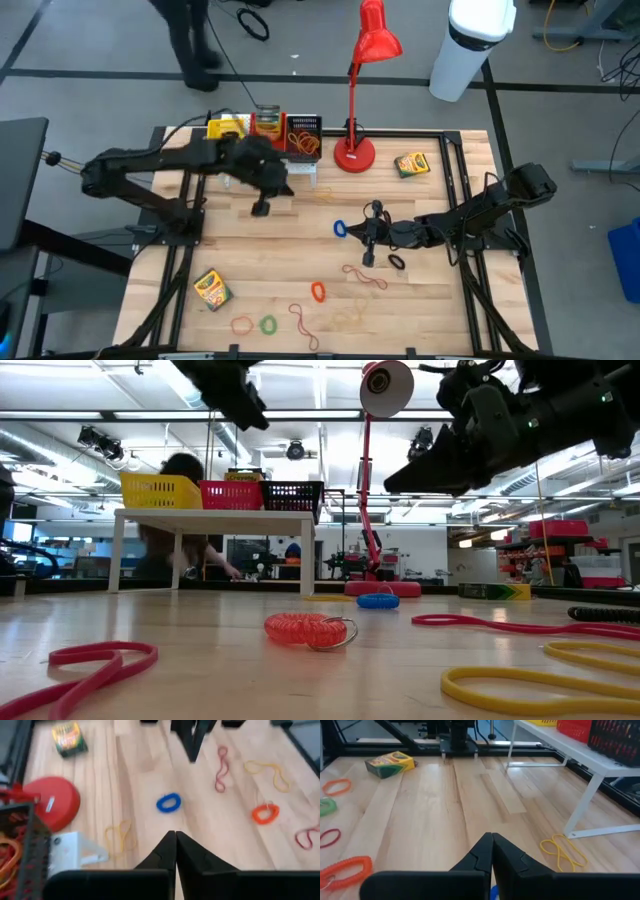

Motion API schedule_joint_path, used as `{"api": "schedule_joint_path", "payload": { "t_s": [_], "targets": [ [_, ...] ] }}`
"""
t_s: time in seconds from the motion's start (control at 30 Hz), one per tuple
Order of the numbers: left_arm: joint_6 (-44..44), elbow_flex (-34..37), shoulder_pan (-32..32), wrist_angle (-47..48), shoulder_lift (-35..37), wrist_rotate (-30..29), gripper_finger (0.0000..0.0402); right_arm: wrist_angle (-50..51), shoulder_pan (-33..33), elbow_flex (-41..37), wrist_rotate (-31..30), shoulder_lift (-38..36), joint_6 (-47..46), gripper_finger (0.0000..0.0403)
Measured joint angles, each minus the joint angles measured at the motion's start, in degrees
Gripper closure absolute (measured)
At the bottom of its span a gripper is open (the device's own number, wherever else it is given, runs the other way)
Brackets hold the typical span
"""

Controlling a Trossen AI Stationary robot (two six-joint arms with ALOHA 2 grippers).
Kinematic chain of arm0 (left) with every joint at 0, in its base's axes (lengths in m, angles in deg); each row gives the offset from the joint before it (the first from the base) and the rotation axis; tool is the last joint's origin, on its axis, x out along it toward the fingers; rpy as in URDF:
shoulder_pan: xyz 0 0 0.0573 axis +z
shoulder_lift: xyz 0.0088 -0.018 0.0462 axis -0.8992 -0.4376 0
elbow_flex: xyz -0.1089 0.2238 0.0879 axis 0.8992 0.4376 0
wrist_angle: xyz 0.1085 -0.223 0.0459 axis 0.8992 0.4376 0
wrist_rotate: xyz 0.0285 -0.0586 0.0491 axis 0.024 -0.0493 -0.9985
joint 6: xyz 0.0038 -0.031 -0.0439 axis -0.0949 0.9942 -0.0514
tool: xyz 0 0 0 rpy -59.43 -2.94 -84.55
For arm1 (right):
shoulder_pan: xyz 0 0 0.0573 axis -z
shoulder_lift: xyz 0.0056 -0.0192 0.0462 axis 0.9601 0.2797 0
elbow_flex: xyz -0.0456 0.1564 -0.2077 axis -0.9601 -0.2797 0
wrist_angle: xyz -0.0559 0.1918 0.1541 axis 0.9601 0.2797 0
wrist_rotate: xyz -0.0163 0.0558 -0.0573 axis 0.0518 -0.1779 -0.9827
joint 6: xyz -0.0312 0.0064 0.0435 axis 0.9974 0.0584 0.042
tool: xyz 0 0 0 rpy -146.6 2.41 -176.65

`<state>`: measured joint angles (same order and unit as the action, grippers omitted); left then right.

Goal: Pick & Place Office Desk Supplies
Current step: Put the blue spring rubber band into the yellow bin on the shelf

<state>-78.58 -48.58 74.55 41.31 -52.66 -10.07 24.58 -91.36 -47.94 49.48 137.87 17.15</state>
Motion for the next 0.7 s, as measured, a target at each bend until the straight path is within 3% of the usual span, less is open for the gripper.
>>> {"api": "schedule_joint_path", "payload": {
  "t_s": [0.2, 0.33, 0.5, 0.7],
  "targets": [
    [4.5, 21.0, -5.4, -25.7, 9.5, -1.2, 0.0392, -5.2, 0.0, 0.0, 0.0, 3.3, 0.7, 0.0386],
    [7.8, 32.3, -8.8, -40.8, 10.7, -1.3, 0.0392, -5.4, 0.0, 0.0, 0.0, 3.5, 1.9, 0.0386],
    [11.0, 42.7, -13.8, -61.4, 8.0, -2.1, 0.0392, -3.9, 0.0, 0.0, 0.0, 3.5, 1.3, 0.0386],
    [11.2, 50.2, -19.1, -85.4, -0.7, -10.1, 0.0392, 1.8, 0.0, 0.3, -3.9, 3.5, -3.6, 0.0386]
  ]
}}
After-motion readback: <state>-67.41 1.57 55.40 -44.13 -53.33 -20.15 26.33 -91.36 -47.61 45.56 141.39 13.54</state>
